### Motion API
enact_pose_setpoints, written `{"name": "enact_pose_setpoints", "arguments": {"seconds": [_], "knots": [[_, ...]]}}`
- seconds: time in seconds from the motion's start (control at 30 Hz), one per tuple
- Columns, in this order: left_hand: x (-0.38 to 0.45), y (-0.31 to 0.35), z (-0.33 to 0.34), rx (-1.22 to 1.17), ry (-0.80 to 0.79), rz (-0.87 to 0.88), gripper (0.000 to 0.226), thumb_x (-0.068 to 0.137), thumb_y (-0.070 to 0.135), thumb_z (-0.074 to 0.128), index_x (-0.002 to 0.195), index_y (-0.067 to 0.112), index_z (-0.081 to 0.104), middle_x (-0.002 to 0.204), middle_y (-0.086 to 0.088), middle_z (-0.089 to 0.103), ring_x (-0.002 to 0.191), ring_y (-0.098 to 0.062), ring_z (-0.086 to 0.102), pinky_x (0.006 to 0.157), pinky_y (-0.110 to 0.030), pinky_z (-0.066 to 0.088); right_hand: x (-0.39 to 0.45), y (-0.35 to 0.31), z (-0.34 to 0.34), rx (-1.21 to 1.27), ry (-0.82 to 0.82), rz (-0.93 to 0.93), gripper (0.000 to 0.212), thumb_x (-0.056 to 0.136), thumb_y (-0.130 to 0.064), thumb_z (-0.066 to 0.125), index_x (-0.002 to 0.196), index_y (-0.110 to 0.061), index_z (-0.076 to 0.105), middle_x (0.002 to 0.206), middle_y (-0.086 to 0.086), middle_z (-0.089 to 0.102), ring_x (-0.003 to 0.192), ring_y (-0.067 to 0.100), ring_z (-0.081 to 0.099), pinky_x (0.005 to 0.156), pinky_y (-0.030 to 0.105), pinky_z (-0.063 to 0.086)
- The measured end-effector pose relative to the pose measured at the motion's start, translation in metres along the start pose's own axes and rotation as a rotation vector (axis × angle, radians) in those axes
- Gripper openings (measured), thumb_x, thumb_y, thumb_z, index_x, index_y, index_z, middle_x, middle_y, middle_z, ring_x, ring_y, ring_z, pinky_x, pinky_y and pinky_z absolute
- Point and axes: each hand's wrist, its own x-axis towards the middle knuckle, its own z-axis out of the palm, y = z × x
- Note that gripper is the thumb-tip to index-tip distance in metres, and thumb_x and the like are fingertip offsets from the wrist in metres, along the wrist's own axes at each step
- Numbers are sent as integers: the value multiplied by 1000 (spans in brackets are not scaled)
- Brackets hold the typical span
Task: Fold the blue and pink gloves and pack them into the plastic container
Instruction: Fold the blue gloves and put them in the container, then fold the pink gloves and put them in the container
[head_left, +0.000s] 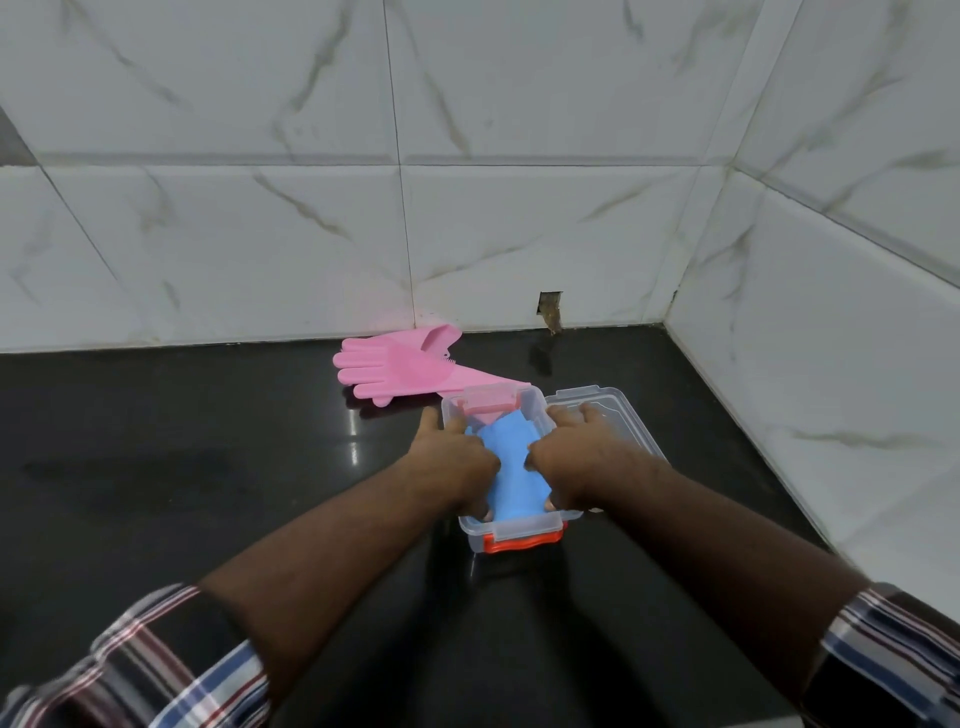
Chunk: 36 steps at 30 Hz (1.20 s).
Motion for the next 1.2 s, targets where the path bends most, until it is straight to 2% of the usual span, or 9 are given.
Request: {"name": "enact_pose_setpoints", "arguments": {"seconds": [0.07,0.23,0.43,0.57,0.67,0.8,1.0,1.1,1.2], "knots": [[4,6,2,44,-29,-42,47,86,47,65,130,31,59,141,-2,52,139,-33,30,109,-60,19,3,-6,0,-26,-12,26,43,88,-38,64,129,-27,57,148,10,47,149,35,15,117,63,9],[15,22,-1,161,-77,-136,63,90,45,62,148,28,40,158,-9,35,149,-40,14,116,-64,3,7,-9,2,-77,-8,59,40,88,-42,62,126,-30,59,146,10,49,148,38,15,113,70,0],[23,28,5,175,-58,-186,71,93,47,54,155,26,23,162,-10,24,150,-41,11,117,-63,5,11,-11,8,2,-4,85,38,88,-44,62,124,-30,60,138,5,56,143,35,28,114,67,8],[24,26,8,101,-13,-177,72,89,42,64,150,23,32,157,-12,31,145,-39,21,115,-59,17,13,-10,13,69,14,95,42,86,-46,64,125,-30,59,137,5,56,139,33,34,114,64,15],[18,21,13,-42,92,-130,63,87,36,67,143,17,43,150,-14,38,139,-36,31,109,-53,32,11,-6,15,125,7,115,48,86,-43,66,131,-31,56,140,6,54,138,32,36,115,63,16],[19,29,15,-267,193,-60,52,85,27,69,131,12,50,139,-16,45,130,-36,37,101,-48,46,2,6,24,125,14,142,45,86,-37,65,130,-33,56,133,3,58,132,30,39,114,61,19],[30,52,12,-568,323,40,37,88,7,56,125,13,58,130,-12,49,127,-30,40,103,-41,44,-20,33,37,164,-52,191,52,85,-41,66,135,-37,51,138,1,54,135,28,37,114,57,18],[33,66,15,-657,399,42,40,88,5,55,127,12,58,142,-10,42,138,-26,34,107,-39,42,-27,42,45,192,-79,218,56,84,-42,67,137,-39,48,141,2,51,138,27,33,116,60,13],[34,76,14,-630,440,24,37,93,17,55,129,12,60,154,-9,35,147,-27,19,111,-45,39,-36,49,46,197,-125,239,59,84,-43,68,139,-37,47,146,2,47,142,28,27,116,62,8]]}}
